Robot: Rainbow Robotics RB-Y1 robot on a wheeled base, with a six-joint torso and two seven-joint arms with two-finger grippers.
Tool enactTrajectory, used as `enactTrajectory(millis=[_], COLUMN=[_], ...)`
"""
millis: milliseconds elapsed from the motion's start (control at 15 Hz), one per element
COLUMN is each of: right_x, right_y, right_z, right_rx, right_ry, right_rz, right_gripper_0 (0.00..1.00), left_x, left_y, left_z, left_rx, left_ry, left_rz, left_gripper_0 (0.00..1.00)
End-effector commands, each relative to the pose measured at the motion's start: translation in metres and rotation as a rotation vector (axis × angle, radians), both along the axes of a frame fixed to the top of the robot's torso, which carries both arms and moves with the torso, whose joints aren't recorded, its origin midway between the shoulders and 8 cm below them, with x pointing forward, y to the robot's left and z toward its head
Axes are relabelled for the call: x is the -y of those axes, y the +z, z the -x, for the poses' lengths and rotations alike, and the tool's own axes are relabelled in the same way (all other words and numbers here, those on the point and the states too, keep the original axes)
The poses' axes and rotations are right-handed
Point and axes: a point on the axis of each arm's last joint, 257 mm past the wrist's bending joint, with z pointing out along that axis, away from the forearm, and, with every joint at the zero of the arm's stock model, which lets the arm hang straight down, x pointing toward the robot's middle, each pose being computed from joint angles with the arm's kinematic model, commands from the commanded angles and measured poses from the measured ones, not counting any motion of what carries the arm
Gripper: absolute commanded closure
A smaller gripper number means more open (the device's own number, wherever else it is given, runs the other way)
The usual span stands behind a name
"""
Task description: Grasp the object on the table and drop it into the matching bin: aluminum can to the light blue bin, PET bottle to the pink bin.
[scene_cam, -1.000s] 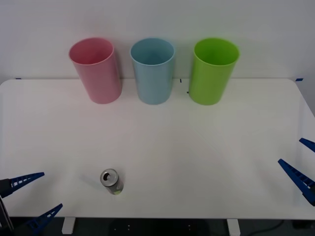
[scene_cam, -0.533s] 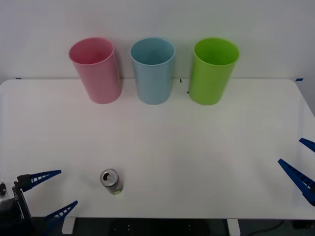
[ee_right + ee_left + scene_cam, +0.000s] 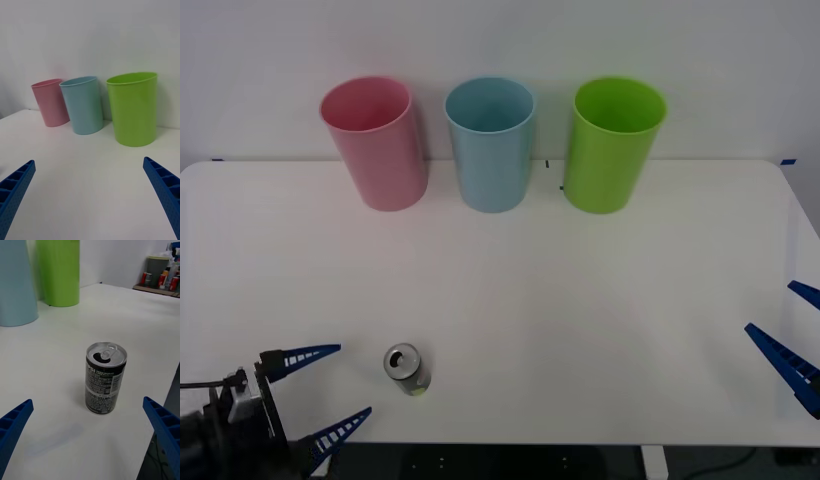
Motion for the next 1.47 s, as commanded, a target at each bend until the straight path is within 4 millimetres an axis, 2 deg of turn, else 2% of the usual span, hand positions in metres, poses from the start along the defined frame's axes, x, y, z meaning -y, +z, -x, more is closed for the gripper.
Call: enactTrajectory(millis=[67,867,1333,1467], right_x=[0.000,0.000,0.000,0.000], right_y=[0.000,0.000,0.000,0.000], right_z=[0.000,0.000,0.000,0.000], right_rx=[0.000,0.000,0.000,0.000], right_ry=[0.000,0.000,0.000,0.000], right_rz=[0.000,0.000,0.000,0.000], right_gripper_0=[0.00,0.00,0.00,0.00], left_x=[0.014,0.050,0.081,0.083], left_y=[-0.005,-0.035,-0.037,-0.035], left_z=[-0.005,-0.033,-0.041,-0.043], left_rx=[0.017,0.009,0.033,0.041], left_ry=[-0.009,-0.067,-0.067,-0.068], left_rz=[-0.011,-0.039,-0.002,-0.002], left_gripper_0=[0.00,0.00,0.00,0.00])
